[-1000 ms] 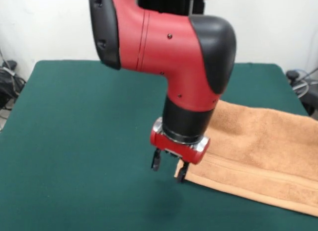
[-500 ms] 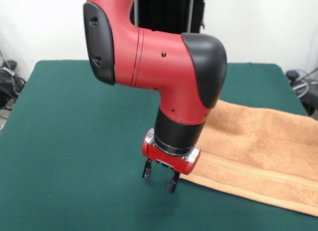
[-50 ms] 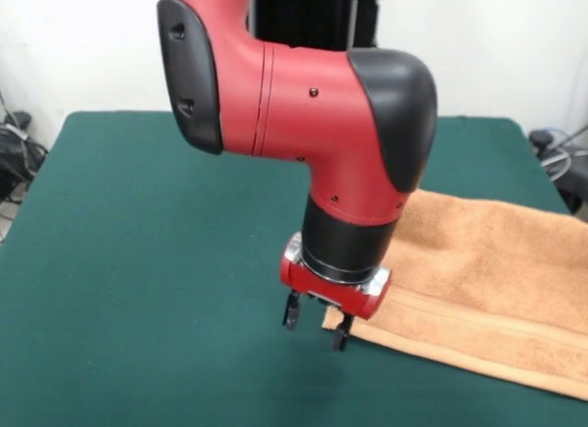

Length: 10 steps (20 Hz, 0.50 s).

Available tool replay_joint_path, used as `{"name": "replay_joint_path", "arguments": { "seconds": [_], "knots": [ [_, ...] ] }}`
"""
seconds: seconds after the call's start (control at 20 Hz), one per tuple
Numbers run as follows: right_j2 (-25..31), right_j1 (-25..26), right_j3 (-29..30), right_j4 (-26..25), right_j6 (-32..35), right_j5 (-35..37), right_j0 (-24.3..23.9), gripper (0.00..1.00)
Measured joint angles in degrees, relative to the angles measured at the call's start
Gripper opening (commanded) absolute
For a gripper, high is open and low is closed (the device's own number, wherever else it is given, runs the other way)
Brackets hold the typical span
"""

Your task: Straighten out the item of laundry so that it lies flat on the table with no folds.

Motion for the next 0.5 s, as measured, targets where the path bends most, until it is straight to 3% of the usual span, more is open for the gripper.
{"name": "replay_joint_path", "arguments": {
  "seconds": [0.5],
  "knots": [
    [3.21, -0.21, -7.85, -0.24, -8.09, 5.83, -1.91, 1.0]
  ]
}}
